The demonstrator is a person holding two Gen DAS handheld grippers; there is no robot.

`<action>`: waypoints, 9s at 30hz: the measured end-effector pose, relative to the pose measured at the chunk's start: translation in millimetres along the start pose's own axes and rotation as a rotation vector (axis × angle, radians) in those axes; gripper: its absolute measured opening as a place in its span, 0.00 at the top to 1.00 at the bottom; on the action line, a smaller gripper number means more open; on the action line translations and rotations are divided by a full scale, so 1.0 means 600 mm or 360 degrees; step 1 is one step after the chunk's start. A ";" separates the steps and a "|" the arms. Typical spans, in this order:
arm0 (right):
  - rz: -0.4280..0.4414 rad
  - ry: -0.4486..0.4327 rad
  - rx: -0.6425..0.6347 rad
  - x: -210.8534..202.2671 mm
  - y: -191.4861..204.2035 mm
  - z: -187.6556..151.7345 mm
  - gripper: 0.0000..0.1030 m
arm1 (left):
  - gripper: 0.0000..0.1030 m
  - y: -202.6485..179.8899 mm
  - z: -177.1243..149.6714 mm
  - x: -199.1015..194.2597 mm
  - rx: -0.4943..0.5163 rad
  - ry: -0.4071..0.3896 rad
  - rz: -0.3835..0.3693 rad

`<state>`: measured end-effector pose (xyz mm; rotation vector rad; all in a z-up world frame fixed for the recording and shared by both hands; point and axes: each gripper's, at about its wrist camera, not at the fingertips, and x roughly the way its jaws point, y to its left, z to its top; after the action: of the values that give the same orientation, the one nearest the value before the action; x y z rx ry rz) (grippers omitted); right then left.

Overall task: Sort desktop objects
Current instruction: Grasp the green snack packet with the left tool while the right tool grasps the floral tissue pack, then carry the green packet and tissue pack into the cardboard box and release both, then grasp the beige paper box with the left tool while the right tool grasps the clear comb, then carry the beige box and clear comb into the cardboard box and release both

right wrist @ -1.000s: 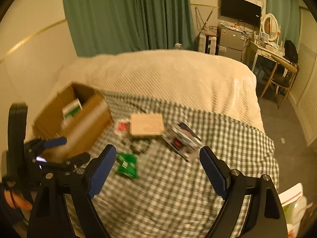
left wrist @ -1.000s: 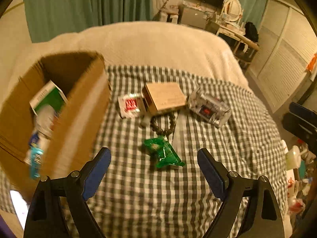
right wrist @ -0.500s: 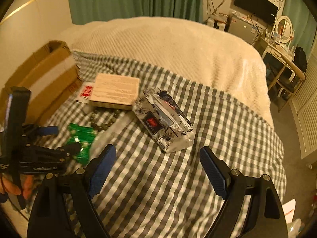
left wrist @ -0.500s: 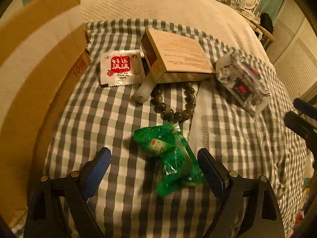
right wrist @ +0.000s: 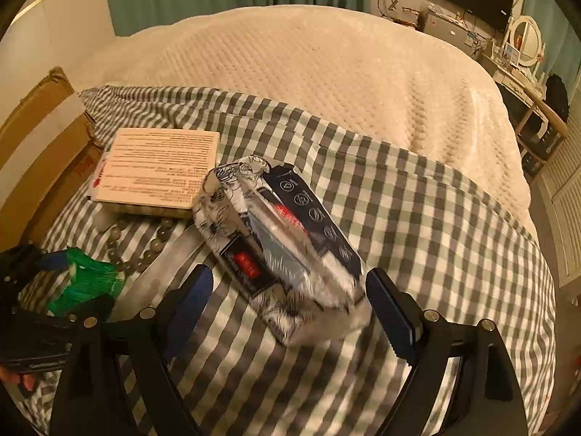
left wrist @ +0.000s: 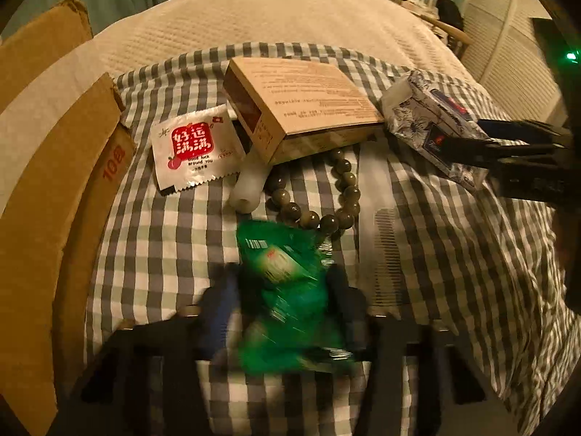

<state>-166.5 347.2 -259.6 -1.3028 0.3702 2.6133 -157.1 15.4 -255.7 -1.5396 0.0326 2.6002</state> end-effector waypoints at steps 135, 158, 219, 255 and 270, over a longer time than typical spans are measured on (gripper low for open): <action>0.0087 -0.0132 0.0541 -0.184 0.050 -0.113 0.35 | 0.02 0.049 0.109 -0.060 -0.0140 -0.0277 -0.0069; 0.0147 0.0160 0.0574 -0.031 0.066 -0.123 0.35 | 0.00 -0.020 0.113 0.054 0.0472 -0.0059 -0.0236; 0.0206 0.0195 0.0514 -0.146 0.211 -0.200 0.97 | 0.22 0.000 -0.085 -0.133 0.0188 -0.0117 -0.0038; 0.0118 0.0205 0.0391 -0.095 0.218 -0.156 0.75 | 0.26 0.038 -0.077 -0.107 0.0014 -0.0150 -0.0205; 0.0184 -0.0297 0.0469 -0.351 0.298 0.007 0.75 | 0.27 0.124 -0.011 -0.419 -0.0105 -0.0709 -0.0113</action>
<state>-95.8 165.1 -64.2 -0.9614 0.7842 2.6167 -40.2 -82.2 -41.9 -0.9241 -0.1461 2.8429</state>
